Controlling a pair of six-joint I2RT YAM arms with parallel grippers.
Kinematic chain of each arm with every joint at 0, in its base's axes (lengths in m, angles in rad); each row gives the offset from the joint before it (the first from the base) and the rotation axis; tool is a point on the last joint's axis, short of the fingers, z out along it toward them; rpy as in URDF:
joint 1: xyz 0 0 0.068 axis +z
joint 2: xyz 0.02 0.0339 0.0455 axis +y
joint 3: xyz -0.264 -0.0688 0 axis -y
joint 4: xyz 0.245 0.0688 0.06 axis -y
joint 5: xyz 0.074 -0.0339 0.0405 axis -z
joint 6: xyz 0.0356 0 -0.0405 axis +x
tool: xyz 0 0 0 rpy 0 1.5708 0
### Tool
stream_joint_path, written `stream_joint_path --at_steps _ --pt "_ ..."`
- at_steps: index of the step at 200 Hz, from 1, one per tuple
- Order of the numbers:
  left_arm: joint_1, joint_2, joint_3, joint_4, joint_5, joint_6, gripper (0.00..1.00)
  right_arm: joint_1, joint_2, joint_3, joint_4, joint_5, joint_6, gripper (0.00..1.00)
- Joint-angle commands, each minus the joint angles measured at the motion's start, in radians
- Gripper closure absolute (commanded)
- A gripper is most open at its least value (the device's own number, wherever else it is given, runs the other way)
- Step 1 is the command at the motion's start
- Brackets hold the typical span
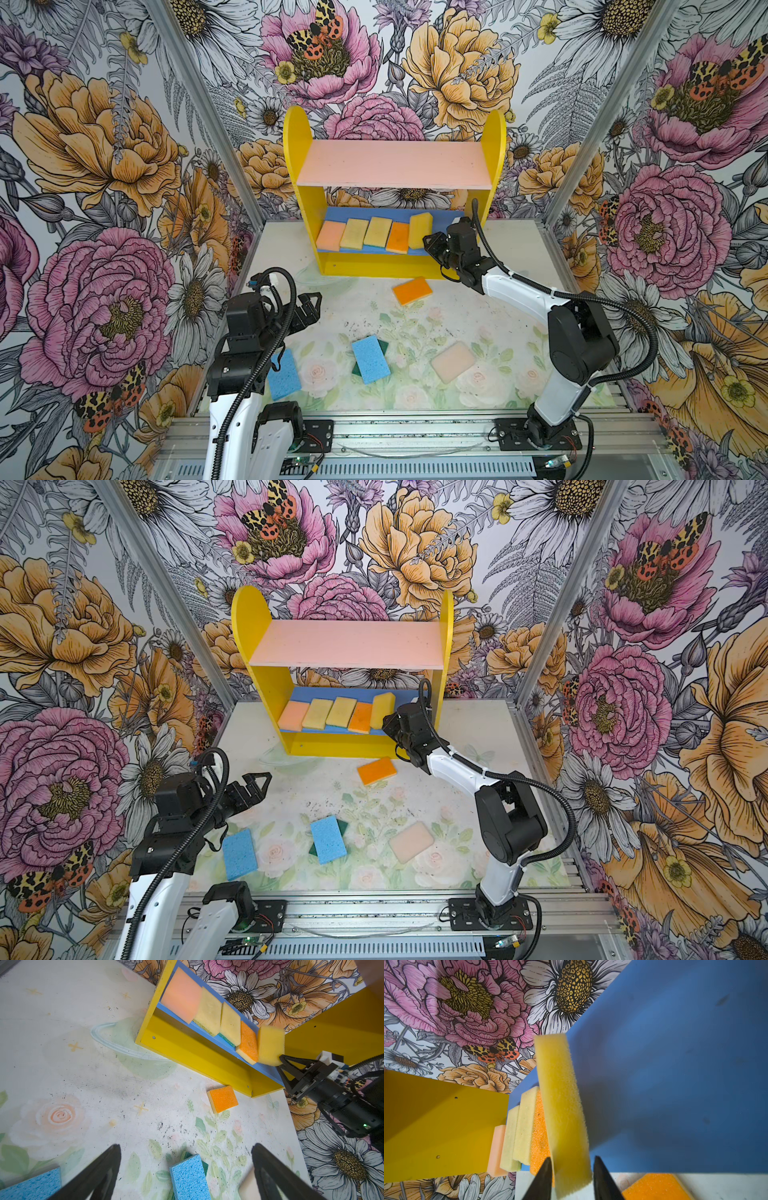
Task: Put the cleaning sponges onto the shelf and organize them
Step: 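Set the small yellow sponge on the blue shelf and open the right gripper, then move the right gripper over the blue sponge near the table front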
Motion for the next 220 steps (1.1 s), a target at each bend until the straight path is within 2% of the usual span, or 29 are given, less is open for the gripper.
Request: stream_joint_path --at_steps 1,61,122,146,163,186,209,220 --pt "0.012 0.0 -0.007 0.027 -0.001 0.012 0.01 -0.005 0.006 0.036 -0.013 -0.006 -0.015 0.56" --pt "0.014 0.002 -0.009 0.03 0.0 0.012 0.01 -0.006 -0.058 -0.007 -0.085 0.038 -0.053 0.47" --pt "0.015 0.005 -0.011 0.03 -0.008 0.01 0.01 0.0 -0.138 -0.077 -0.103 0.018 -0.076 0.35" --pt "0.011 0.012 0.004 -0.019 -0.1 -0.003 0.01 0.029 -0.215 -0.102 -0.161 0.001 -0.145 0.33" --pt "0.001 0.027 0.021 -0.059 -0.173 -0.017 0.01 0.066 -0.252 -0.113 -0.227 -0.053 -0.209 0.33" --pt "-0.003 0.039 0.04 -0.079 -0.203 -0.027 0.01 0.151 -0.254 -0.154 -0.261 -0.176 -0.252 0.33" --pt "0.006 0.026 0.065 -0.114 -0.242 -0.038 0.01 0.269 -0.153 -0.127 -0.258 -0.372 -0.288 0.33" --pt "0.008 0.03 0.078 -0.139 -0.267 -0.044 0.01 0.336 -0.097 -0.096 -0.254 -0.427 -0.303 0.33"
